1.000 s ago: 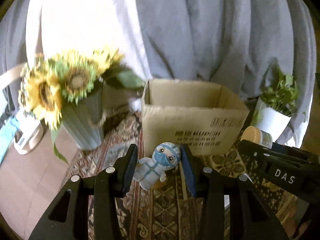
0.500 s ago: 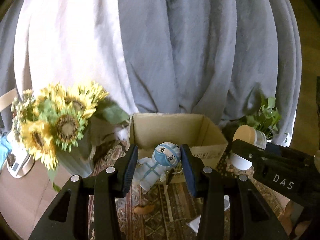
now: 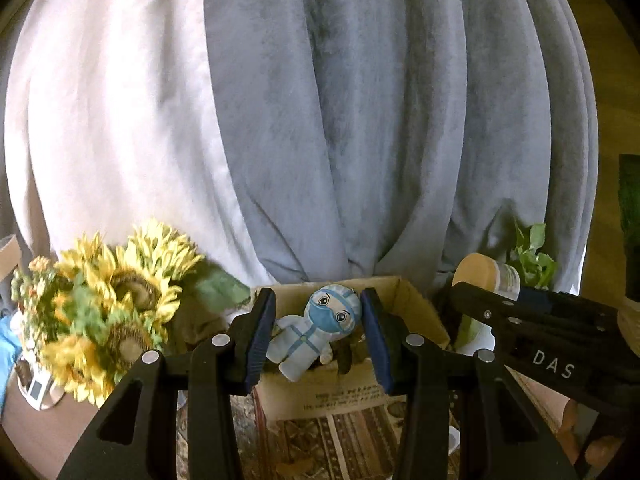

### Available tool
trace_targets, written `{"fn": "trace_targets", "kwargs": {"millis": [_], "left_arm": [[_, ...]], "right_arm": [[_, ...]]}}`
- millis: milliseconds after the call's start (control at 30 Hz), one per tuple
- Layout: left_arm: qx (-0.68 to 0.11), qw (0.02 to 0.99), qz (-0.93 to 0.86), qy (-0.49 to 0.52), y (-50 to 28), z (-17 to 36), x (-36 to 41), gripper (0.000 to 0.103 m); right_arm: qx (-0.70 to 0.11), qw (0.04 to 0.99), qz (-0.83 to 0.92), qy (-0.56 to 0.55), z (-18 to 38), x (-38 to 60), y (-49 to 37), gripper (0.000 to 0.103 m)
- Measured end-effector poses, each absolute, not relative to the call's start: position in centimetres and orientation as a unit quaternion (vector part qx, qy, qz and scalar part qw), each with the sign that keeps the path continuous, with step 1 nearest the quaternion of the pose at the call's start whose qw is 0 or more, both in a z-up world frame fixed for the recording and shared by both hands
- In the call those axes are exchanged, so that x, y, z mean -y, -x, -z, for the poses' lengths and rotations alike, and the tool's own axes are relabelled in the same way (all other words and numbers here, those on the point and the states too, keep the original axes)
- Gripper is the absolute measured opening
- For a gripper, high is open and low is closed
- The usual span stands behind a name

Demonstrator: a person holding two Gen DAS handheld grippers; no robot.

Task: Organize rigid objects
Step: 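Lift the figurine and jar and carry both over the open box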

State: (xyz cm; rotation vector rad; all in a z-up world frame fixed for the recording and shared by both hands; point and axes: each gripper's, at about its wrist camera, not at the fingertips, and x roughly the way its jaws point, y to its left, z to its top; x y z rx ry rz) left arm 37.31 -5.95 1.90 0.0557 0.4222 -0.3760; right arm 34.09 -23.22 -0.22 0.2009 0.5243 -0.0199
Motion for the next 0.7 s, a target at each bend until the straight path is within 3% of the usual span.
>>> {"fn": "trace_targets", "kwargs": {"millis": [700], "left_arm": [[-0.301, 0.93, 0.2, -0.074, -47.8, 0.3, 9.0, 0.043]], "right_arm": [[-0.334, 0.939, 0.015, -0.079, 2.0, 24.6, -42.9, 0.052]]}}
